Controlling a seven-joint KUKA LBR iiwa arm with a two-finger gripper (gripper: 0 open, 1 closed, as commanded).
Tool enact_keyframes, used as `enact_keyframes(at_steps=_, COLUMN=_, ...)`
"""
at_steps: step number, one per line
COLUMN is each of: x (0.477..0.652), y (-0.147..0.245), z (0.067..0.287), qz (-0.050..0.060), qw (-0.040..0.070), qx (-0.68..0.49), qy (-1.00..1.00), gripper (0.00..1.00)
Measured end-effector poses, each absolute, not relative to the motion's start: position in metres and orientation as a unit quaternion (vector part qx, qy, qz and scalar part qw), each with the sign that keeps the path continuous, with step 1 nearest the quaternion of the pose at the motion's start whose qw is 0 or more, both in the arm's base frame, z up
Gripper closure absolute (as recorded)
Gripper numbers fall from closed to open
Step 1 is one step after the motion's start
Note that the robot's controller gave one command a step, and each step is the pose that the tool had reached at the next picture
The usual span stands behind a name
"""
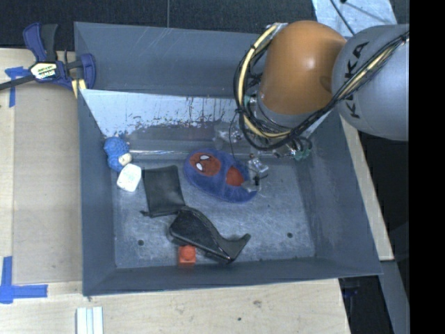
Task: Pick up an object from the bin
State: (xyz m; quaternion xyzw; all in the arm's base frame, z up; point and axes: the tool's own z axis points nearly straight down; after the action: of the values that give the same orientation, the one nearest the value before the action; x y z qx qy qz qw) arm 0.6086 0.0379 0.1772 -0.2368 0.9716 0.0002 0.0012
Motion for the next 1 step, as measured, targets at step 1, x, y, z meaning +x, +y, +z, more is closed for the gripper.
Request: enact_keyframes(at_steps=1, x=0.6264, y=0.0199, z=0.1211, qz=0.000, qw=0.000, qx=-0.240, qy=0.971, gripper=0.00)
